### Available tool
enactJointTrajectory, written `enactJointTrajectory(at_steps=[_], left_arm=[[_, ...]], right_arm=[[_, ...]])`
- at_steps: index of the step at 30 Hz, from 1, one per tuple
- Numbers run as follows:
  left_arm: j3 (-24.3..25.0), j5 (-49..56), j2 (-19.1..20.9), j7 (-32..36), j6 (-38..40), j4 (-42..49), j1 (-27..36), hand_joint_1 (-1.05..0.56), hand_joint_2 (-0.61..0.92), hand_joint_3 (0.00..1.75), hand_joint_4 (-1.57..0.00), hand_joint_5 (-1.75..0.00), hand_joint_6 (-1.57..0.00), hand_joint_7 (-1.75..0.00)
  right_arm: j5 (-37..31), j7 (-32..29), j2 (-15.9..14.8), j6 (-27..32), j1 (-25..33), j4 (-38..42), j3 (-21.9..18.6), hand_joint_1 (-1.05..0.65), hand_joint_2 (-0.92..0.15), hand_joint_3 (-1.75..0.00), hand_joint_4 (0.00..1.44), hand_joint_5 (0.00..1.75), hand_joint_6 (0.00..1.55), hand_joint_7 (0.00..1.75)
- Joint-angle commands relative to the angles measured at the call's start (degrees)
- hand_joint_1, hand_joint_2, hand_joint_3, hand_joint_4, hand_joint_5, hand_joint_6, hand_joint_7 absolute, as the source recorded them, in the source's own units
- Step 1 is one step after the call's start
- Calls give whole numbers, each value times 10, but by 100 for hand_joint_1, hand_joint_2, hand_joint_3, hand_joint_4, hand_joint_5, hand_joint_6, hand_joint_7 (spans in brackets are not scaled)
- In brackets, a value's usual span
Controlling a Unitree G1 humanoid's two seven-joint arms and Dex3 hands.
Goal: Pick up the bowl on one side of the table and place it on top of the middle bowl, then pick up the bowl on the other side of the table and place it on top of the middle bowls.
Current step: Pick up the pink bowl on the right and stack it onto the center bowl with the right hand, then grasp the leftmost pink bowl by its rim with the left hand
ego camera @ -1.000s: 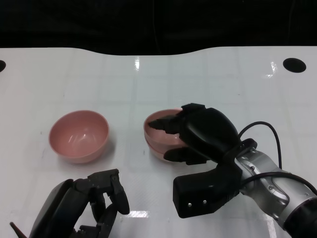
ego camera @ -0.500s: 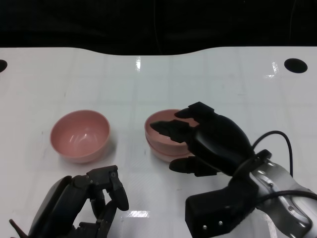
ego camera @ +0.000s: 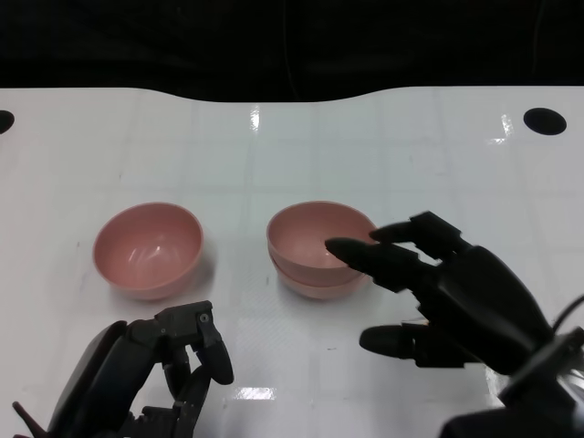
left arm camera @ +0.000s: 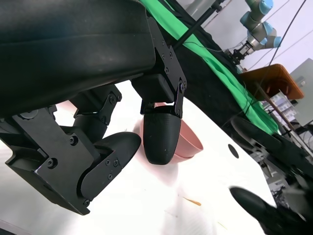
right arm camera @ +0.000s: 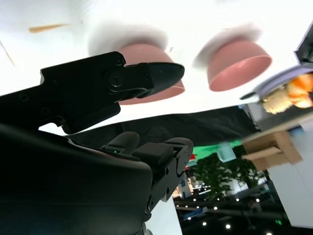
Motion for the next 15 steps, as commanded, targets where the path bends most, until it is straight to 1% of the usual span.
enactJointTrajectory(at_steps=[1,5,7,9,10,12,13,14,15], left_arm=[[5,-8,9,-3,-3,4,-2,-11,30,150,-90,-169,-81,-149],[6,-19,9,-3,-8,9,-5,-10,30,151,-90,-168,-81,-149],[7,-18,10,-1,-9,10,-5,-10,30,151,-90,-168,-81,-149],[8,-20,11,-2,-8,10,-5,-11,30,151,-90,-168,-81,-149],[9,-22,11,-2,-9,11,-5,-10,30,151,-90,-167,-82,-149],[11,-25,10,-2,-9,10,-5,-9,30,151,-90,-167,-82,-149],[12,-26,10,-1,-9,10,-5,-9,30,150,-90,-166,-82,-148],[12,-26,10,-1,-9,10,-6,-9,30,150,-90,-165,-82,-148],[14,-26,9,0,-8,9,-5,-9,30,149,-90,-165,-82,-147]], right_arm=[[26,-20,-11,-41,28,-4,-27,-47,-92,-9,10,87,49,8],[48,-31,-10,-80,58,-2,-53,-39,-92,-6,19,93,60,15],[65,-33,-9,-100,73,-1,-66,-31,-92,-6,30,101,70,21],[73,-34,-8,-113,84,-2,-76,-28,-92,-8,35,106,73,25],[78,-36,-7,-120,90,-2,-81,-24,-92,-10,41,111,78,29],[89,-35,-3,-129,99,-5,-91,-20,-92,-12,48,114,82,33],[94,-34,-1,-132,104,-7,-95,-17,-91,-15,53,117,85,37],[97,-32,1,-134,106,-8,-98,-14,-77,-40,58,119,84,47],[102,-34,5,-138,110,-8,-101,-13,-66,-62,60,120,83,53]])
